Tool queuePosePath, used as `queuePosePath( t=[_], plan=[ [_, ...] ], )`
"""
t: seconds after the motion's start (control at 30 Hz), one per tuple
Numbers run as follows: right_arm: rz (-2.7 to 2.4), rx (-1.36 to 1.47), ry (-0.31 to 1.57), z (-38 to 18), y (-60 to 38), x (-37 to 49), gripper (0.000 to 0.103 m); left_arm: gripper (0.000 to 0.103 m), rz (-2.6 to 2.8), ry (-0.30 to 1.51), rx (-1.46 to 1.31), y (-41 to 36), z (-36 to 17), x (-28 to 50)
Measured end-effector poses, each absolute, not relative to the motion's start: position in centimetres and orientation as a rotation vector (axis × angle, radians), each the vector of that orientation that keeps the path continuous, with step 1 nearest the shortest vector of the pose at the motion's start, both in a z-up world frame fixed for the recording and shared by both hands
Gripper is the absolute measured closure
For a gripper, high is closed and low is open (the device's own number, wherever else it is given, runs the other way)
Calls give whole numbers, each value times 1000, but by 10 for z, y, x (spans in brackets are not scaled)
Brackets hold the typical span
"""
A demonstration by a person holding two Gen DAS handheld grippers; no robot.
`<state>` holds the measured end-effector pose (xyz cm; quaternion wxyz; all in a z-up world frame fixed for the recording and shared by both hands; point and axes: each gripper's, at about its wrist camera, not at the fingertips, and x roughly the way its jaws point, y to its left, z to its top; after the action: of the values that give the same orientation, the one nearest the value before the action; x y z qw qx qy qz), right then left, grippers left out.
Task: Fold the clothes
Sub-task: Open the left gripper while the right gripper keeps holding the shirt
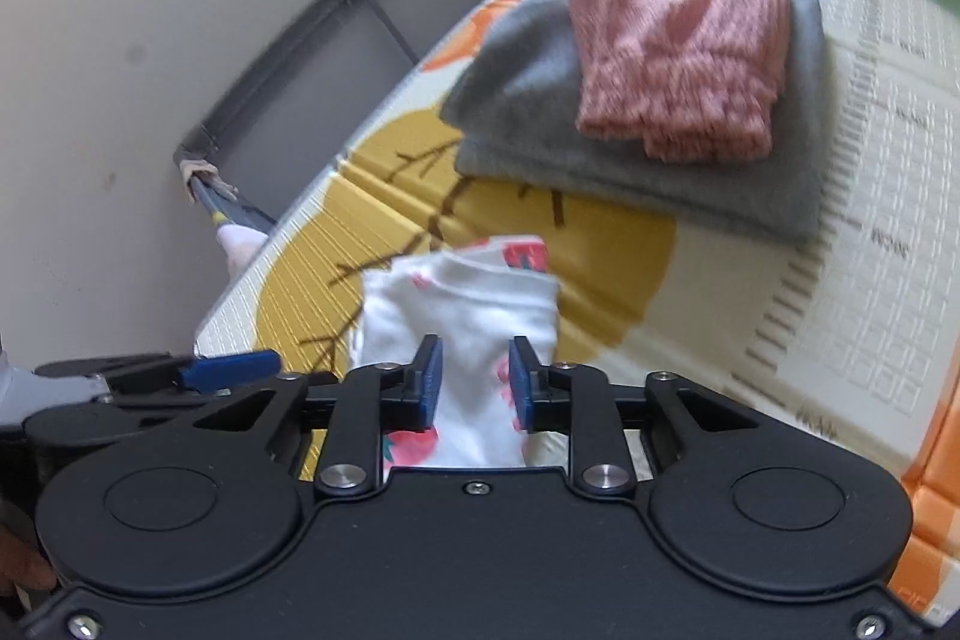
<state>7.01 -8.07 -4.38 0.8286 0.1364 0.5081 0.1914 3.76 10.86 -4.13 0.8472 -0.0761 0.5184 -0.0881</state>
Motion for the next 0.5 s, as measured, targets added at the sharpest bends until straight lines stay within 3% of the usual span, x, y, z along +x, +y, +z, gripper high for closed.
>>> queuePosePath(
  t=[0.13,0.2,0.3,0.5],
  plan=[
    [412,276,1095,-50,-72,78,94,58,-263,1107,-181,94,-50,37],
    [421,284,1116,-57,-67,81,95,66,-293,1126,-175,86,-57,35],
    [431,280,1154,-68,-59,85,95,71,-328,1161,-153,78,-70,32],
    [431,255,1209,-84,-44,94,96,73,-322,1193,-204,84,-86,29]
  ],
)
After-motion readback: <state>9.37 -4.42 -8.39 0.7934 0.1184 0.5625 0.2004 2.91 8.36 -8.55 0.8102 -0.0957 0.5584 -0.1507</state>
